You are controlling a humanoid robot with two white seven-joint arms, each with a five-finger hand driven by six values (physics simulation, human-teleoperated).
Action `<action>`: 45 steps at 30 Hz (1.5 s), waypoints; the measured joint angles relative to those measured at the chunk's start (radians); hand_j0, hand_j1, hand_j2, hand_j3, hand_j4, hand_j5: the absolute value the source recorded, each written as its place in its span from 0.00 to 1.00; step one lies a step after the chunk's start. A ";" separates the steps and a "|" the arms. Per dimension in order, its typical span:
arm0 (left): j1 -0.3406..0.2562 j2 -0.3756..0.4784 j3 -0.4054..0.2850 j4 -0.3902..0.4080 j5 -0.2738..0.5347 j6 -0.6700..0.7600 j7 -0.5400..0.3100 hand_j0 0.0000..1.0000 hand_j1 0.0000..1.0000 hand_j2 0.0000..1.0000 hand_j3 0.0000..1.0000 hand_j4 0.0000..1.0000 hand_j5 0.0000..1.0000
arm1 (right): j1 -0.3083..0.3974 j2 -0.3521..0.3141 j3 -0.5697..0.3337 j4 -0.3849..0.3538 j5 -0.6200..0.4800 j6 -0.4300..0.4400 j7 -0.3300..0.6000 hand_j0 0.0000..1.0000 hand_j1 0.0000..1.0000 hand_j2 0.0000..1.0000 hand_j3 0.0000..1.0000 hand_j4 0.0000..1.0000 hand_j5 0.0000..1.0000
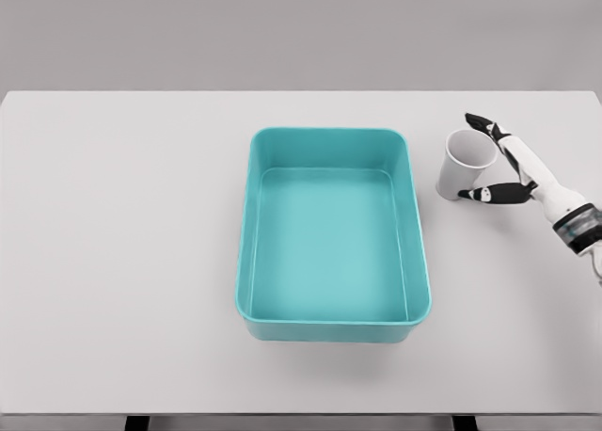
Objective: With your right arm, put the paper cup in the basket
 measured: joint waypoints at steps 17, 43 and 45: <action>0.000 0.000 0.000 0.000 0.000 0.000 0.000 1.00 1.00 1.00 1.00 1.00 1.00 | -0.012 0.023 0.000 -0.006 0.000 0.000 -0.001 1.00 1.00 1.00 1.00 1.00 1.00; 0.000 0.000 0.000 0.000 0.000 0.000 0.000 1.00 1.00 1.00 1.00 1.00 1.00 | -0.023 0.054 0.033 -0.024 -0.001 0.000 -0.002 0.98 0.98 0.98 0.98 0.98 0.98; 0.000 0.000 0.000 0.000 0.000 0.000 0.000 1.00 1.00 1.00 1.00 1.00 1.00 | -0.023 0.054 0.033 -0.024 -0.004 0.000 -0.002 0.89 0.89 0.89 0.89 0.89 0.89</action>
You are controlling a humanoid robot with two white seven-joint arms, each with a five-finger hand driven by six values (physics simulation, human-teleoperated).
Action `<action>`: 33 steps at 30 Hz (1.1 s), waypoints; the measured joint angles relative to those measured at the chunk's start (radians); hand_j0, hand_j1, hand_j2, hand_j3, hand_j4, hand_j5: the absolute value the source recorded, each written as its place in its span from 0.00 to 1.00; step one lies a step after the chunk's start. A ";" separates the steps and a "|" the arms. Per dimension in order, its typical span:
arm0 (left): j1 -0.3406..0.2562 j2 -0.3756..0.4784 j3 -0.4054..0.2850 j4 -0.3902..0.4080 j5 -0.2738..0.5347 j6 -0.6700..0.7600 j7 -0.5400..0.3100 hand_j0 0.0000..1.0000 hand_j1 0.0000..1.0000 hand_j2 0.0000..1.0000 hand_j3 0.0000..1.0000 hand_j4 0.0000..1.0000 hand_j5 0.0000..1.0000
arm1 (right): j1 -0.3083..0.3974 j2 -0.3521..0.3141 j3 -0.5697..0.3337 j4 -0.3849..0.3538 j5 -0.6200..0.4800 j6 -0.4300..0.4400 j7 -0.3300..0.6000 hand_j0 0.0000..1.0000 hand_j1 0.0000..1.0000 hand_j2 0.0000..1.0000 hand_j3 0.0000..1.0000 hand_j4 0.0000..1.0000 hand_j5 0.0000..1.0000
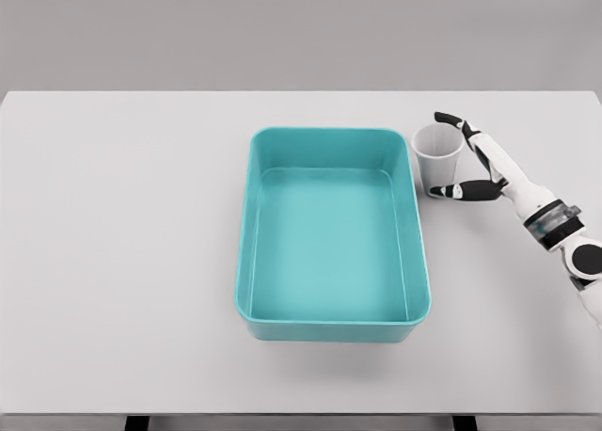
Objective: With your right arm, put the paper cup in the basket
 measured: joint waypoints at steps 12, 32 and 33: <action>0.000 0.000 0.000 0.000 0.000 0.000 0.000 1.00 1.00 1.00 1.00 1.00 1.00 | 0.000 -0.011 -0.003 -0.001 -0.014 0.001 0.001 0.46 0.46 0.46 0.46 0.46 0.46; 0.000 0.000 0.000 0.000 0.000 0.000 0.000 1.00 1.00 1.00 1.00 1.00 1.00 | -0.103 -0.067 0.002 -0.099 0.006 0.000 0.001 0.53 0.53 0.53 0.53 0.53 0.53; 0.000 0.000 0.000 0.000 0.000 0.000 0.000 1.00 1.00 1.00 1.00 1.00 1.00 | -0.104 -0.067 0.002 -0.104 0.006 0.000 0.002 0.53 0.53 0.53 0.53 0.53 0.53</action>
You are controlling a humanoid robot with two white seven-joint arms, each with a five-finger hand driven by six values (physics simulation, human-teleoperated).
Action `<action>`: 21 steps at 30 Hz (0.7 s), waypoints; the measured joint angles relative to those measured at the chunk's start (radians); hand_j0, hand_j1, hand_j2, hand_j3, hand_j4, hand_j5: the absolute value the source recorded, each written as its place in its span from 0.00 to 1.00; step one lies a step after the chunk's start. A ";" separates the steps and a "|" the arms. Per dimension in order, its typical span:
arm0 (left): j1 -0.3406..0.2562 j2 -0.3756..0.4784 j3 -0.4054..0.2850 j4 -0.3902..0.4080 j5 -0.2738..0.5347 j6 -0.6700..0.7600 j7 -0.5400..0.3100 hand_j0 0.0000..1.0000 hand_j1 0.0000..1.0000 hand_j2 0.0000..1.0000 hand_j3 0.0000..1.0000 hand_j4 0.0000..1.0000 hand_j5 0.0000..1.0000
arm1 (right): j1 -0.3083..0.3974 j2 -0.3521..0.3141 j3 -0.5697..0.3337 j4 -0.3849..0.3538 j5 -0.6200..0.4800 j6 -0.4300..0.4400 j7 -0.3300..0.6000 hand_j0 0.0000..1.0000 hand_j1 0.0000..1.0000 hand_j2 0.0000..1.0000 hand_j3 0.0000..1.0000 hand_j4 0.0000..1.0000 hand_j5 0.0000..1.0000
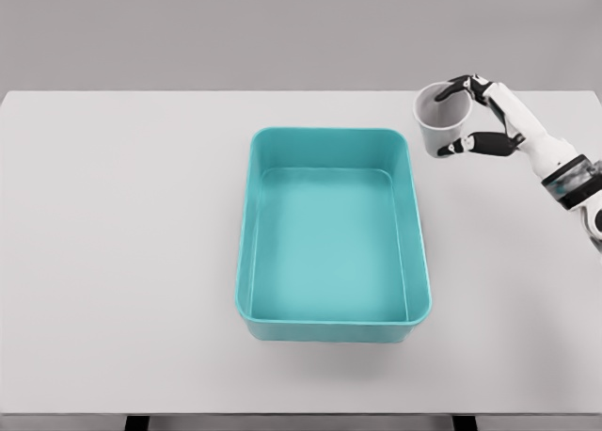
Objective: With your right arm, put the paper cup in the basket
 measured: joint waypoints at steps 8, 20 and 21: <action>0.000 0.000 0.000 0.000 0.001 0.000 0.000 1.00 1.00 1.00 1.00 1.00 1.00 | 0.003 -0.041 -0.001 -0.098 0.011 0.000 0.001 0.57 0.57 0.57 0.57 0.57 0.57; 0.000 0.000 0.000 0.000 0.000 0.000 0.000 1.00 1.00 1.00 1.00 1.00 1.00 | 0.008 -0.114 0.000 -0.274 0.095 0.000 0.000 0.60 0.60 0.60 0.60 0.60 0.60; 0.000 0.000 0.000 0.000 0.000 0.000 0.000 1.00 1.00 1.00 1.00 1.00 1.00 | 0.006 -0.114 0.000 -0.283 0.127 0.000 0.000 0.60 0.60 0.60 0.60 0.60 0.60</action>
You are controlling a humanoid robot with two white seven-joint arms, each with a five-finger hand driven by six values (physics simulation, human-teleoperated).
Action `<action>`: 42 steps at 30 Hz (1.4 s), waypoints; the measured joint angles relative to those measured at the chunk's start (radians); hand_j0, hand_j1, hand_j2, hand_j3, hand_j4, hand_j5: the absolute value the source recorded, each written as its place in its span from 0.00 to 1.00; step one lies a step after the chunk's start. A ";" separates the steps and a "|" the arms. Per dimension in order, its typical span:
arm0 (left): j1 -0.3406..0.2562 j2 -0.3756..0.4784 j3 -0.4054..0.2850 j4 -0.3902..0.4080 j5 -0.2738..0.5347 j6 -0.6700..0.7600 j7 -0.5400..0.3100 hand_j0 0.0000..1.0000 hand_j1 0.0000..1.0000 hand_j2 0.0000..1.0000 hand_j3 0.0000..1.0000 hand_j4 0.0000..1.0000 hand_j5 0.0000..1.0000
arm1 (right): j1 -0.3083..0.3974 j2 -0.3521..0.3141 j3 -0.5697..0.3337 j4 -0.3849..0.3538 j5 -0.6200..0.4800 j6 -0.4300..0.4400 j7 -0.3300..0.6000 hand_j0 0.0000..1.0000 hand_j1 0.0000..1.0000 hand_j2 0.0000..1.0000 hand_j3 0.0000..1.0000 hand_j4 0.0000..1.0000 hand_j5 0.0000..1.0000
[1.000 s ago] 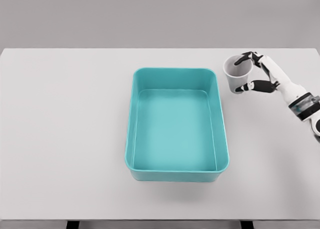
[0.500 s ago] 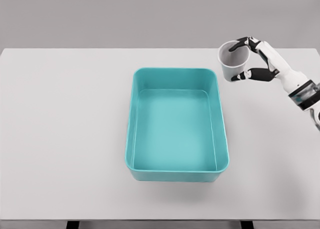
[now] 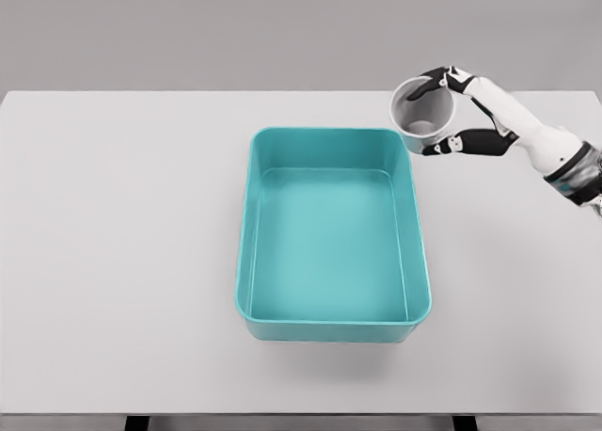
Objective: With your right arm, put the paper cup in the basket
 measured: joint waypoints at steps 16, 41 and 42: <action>0.000 0.000 0.000 0.000 0.000 0.000 0.000 1.00 1.00 1.00 1.00 1.00 1.00 | -0.101 0.010 0.116 -0.098 0.218 0.000 0.002 0.79 0.79 0.79 0.79 0.79 0.79; 0.000 0.000 0.000 0.000 0.000 0.000 0.000 1.00 1.00 1.00 1.00 1.00 1.00 | -0.117 -0.325 0.154 -0.193 0.488 0.000 0.016 1.00 1.00 1.00 1.00 1.00 1.00; 0.000 0.000 0.000 0.000 0.000 0.000 0.000 1.00 1.00 1.00 1.00 1.00 1.00 | -0.117 -0.324 0.154 -0.196 0.498 0.000 0.016 1.00 1.00 1.00 1.00 1.00 1.00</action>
